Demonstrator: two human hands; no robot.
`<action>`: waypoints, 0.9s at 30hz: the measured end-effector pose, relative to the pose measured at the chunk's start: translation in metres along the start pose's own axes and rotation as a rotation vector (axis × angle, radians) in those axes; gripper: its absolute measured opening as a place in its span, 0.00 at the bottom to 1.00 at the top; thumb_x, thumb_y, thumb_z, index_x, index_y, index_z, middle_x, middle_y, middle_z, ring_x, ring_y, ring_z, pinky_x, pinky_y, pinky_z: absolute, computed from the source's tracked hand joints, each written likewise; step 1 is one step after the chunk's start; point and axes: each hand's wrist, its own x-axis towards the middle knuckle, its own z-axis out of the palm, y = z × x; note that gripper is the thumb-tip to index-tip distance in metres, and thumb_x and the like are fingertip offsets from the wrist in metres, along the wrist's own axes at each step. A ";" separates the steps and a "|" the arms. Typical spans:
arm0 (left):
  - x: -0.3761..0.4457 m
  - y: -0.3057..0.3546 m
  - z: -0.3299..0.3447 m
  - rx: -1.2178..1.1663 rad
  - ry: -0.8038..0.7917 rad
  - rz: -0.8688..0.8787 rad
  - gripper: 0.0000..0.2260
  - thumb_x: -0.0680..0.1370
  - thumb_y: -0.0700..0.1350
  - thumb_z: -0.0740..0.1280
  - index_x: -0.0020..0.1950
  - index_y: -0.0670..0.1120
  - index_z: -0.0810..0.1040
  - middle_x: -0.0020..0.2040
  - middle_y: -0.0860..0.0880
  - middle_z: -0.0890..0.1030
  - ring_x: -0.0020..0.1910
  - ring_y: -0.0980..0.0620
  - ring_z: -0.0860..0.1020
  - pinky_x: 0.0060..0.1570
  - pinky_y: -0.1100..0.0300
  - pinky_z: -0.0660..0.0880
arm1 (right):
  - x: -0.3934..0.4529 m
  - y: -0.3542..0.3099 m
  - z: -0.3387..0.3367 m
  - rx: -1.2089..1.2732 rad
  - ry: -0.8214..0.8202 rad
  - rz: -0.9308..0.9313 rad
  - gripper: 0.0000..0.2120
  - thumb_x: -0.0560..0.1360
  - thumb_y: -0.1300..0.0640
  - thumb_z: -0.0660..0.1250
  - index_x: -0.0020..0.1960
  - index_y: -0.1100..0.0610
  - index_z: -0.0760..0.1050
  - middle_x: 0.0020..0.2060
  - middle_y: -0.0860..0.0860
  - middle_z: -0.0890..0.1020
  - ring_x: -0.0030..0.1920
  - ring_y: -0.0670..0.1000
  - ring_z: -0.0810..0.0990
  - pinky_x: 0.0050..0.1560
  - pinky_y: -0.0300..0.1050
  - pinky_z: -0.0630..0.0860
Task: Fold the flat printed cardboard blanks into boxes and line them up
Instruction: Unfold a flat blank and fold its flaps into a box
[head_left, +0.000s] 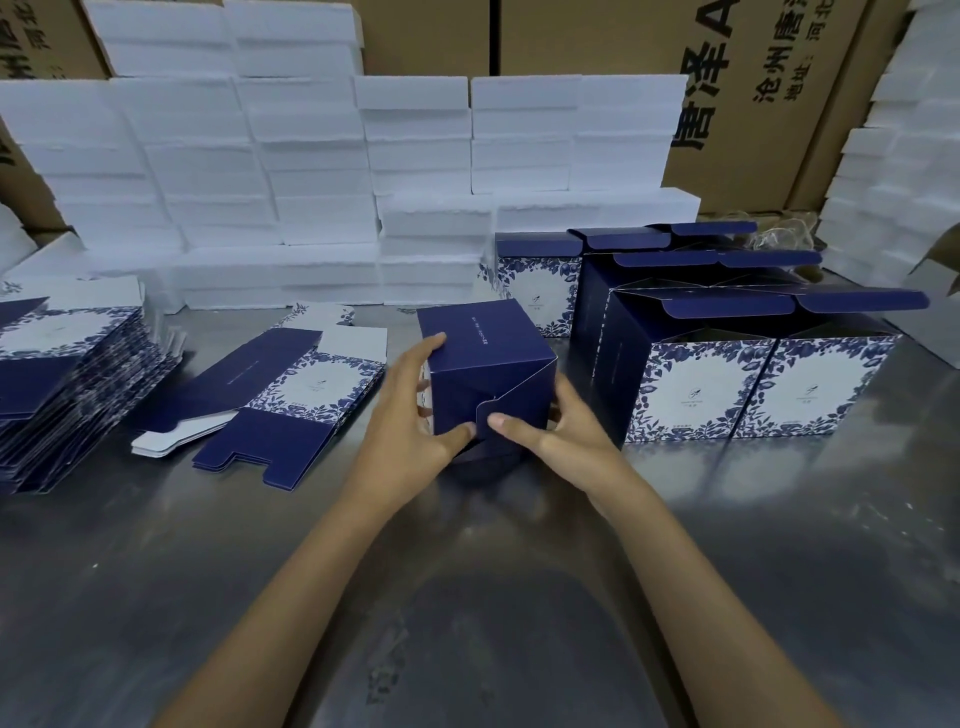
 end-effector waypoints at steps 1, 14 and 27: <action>0.000 0.000 0.000 -0.031 -0.034 -0.015 0.40 0.70 0.38 0.78 0.72 0.64 0.63 0.71 0.54 0.71 0.63 0.62 0.74 0.49 0.73 0.75 | 0.001 0.001 0.002 -0.016 0.049 -0.025 0.30 0.72 0.53 0.78 0.69 0.43 0.68 0.56 0.36 0.80 0.50 0.28 0.79 0.47 0.27 0.77; -0.007 0.013 0.008 -0.010 -0.093 -0.073 0.40 0.70 0.38 0.76 0.73 0.64 0.60 0.66 0.54 0.75 0.56 0.63 0.78 0.50 0.67 0.78 | 0.001 0.010 0.012 -0.254 0.359 -0.119 0.21 0.72 0.41 0.75 0.62 0.40 0.73 0.43 0.30 0.78 0.45 0.35 0.78 0.54 0.46 0.81; -0.007 0.032 0.007 -0.150 0.092 -0.248 0.24 0.74 0.72 0.58 0.69 0.72 0.62 0.68 0.58 0.73 0.65 0.57 0.74 0.66 0.49 0.71 | -0.001 -0.003 0.010 0.001 0.163 -0.030 0.28 0.64 0.32 0.74 0.60 0.43 0.79 0.52 0.37 0.85 0.54 0.38 0.83 0.61 0.46 0.79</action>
